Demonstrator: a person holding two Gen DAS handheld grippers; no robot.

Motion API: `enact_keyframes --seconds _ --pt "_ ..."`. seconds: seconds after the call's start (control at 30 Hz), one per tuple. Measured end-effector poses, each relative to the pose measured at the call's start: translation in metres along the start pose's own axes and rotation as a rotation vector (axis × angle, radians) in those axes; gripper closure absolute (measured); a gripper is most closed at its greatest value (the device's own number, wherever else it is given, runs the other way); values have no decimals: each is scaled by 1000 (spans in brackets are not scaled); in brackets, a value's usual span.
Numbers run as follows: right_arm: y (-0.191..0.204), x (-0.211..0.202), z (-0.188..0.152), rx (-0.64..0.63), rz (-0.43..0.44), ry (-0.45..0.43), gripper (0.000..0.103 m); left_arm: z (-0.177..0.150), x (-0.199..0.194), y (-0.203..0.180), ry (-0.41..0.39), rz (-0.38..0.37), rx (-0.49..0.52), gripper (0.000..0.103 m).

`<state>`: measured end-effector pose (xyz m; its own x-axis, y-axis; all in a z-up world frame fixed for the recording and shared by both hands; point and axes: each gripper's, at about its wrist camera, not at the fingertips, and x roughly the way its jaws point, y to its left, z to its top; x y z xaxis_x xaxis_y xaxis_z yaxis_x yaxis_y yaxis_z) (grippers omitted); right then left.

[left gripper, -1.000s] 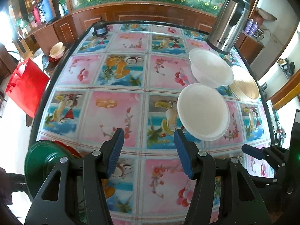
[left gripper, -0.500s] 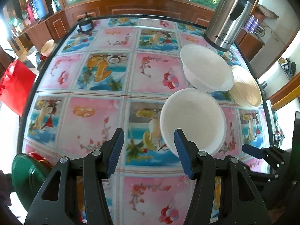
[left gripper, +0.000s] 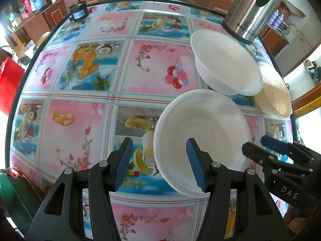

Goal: Organize plates and bowls
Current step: 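Move both grippers to the white paper bowl and grasp its rim, then lift the white bowl and carry it over the green basin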

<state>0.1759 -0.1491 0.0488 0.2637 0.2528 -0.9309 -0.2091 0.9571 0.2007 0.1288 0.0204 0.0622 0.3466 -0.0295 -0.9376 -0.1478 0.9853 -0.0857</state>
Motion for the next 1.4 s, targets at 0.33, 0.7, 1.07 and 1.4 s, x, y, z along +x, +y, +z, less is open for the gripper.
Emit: enact_keyframes --seconds 0.33,0.7,1.07,1.4 --pt "5 7 10 -31 27 3 46 3 13 6 22 9 -31 47" --pt "8 16 12 -53 26 19 46 1 26 1 55 22 -8 47" --pt "23 20 0 -138 13 40 84 -10 34 -3 73 -23 14 86" --pt "37 -8 -20 -186 -17 5 84 -22 2 4 52 -59 22 86"
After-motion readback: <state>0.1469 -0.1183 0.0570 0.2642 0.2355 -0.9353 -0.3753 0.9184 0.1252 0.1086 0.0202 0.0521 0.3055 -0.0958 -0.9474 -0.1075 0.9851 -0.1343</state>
